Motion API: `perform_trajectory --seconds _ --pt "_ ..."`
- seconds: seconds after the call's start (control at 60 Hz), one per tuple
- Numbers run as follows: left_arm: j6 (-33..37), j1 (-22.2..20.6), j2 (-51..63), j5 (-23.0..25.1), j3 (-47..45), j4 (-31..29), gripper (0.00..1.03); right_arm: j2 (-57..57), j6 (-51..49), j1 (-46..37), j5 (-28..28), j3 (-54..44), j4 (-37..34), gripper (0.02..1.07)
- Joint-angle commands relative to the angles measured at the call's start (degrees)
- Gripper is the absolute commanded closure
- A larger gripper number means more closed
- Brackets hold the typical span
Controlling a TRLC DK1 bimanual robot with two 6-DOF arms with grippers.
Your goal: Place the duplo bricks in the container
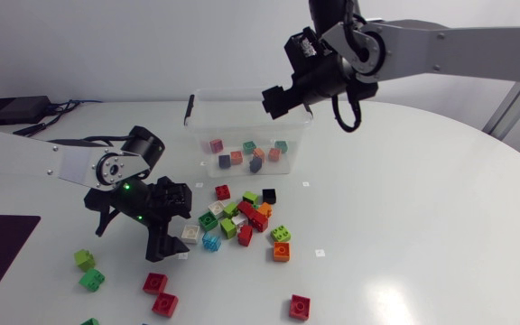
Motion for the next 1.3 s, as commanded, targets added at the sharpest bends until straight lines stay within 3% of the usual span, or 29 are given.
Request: perform_trajectory --seconds 0.0,0.167,0.367,0.567,0.75,1.283 --pt "2.5 -1.0 1.7 0.6 1.9 -0.8 0.07 -5.2 -1.0 1.9 0.0 -7.6 0.4 0.09" --pt "3.6 -1.2 3.4 0.5 2.7 -1.1 0.12 -14.8 -3.0 5.7 0.5 -21.7 -0.8 0.09" --pt "4.9 -1.7 5.3 0.1 3.5 -2.6 0.28 -22.2 -7.0 10.9 1.2 -33.2 -5.1 0.09" --pt "5.2 -2.7 6.0 -0.3 3.5 -3.4 0.54 -25.0 -14.3 13.0 -1.7 -40.4 -7.4 0.1" --pt "5.2 -2.8 5.2 -0.4 3.7 -5.6 0.89 -24.4 -18.7 14.6 -5.4 -44.1 -8.9 0.1" --pt "3.2 0.5 -5.6 -0.3 5.1 -11.6 0.9 -15.6 -16.7 23.8 -3.1 -47.8 -7.4 0.11"
